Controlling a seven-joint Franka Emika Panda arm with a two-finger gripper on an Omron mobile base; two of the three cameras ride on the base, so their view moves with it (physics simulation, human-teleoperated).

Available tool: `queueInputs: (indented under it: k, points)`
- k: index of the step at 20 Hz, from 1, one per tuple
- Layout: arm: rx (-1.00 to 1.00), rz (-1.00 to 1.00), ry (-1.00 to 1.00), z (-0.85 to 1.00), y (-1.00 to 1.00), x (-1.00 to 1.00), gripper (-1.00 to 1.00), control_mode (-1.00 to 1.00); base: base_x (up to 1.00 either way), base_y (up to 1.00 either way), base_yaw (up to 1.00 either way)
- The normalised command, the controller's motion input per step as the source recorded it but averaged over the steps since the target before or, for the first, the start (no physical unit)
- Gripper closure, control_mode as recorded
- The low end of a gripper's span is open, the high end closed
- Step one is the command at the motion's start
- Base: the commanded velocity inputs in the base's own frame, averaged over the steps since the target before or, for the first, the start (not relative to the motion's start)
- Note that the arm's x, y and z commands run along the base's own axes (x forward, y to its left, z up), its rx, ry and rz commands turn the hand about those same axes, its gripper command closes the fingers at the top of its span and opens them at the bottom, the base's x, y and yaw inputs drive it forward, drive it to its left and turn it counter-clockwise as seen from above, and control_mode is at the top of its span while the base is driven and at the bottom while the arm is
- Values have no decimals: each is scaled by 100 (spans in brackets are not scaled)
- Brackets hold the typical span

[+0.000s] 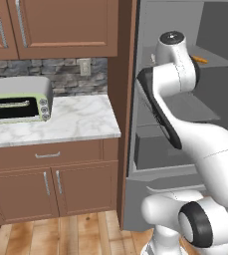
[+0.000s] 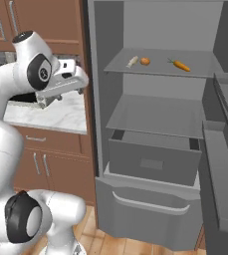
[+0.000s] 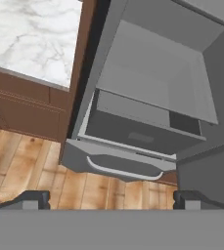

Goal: Open the fridge, remove the tangerine, carrot, and fish, and place them on any counter.

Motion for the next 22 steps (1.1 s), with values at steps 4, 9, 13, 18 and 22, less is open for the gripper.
queueInputs:
  k: [4,9,13,18,22]
  points:
    - [-8,2,0,0,35,-2,-100,-100,0,0,0]
    - [-5,4,0,0,34,-18,-100,-100,0,0,0]
    - [0,1,0,0,29,-10,-100,-100,0,0,0]
    - [0,0,8,0,10,1,-100,100,0,0,0]
    - [0,0,0,0,0,0,-100,100,0,-25,0]
